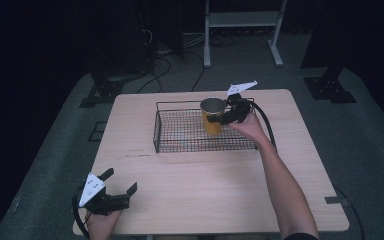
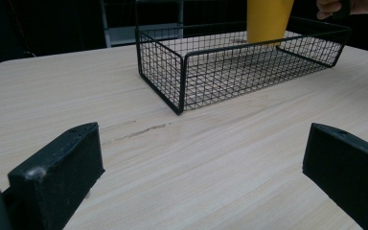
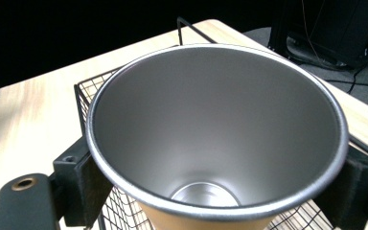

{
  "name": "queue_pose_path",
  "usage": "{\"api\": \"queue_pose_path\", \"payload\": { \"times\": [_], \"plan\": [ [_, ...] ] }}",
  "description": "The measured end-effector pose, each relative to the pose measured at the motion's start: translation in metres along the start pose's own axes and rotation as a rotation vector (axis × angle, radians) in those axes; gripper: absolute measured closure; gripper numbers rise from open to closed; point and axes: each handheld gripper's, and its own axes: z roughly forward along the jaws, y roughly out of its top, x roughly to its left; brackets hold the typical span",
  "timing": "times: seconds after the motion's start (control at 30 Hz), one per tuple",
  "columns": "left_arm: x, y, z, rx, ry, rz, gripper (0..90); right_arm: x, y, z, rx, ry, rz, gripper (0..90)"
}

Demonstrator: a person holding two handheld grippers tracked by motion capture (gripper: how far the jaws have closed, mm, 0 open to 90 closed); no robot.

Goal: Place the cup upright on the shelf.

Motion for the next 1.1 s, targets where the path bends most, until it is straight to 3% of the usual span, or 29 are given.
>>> {"api": "queue_pose_path", "payload": {
  "times": [0.33,0.63,1.1],
  "plan": [
    [0.002,0.000,-0.001,-0.011,0.000,-0.005,0.0,-0.005,-0.011,0.012,0.056,0.001,-0.007,13.0],
    [0.001,0.001,-0.001,-0.015,-0.003,0.001,0.0,-0.004,-0.015,0.021,0.118,-0.012,-0.041,12.9],
    [0.003,0.001,-0.002,-0.022,-0.002,-0.006,0.0,-0.012,-0.021,0.024,0.145,-0.052,-0.047,12.5]
  ]
}}
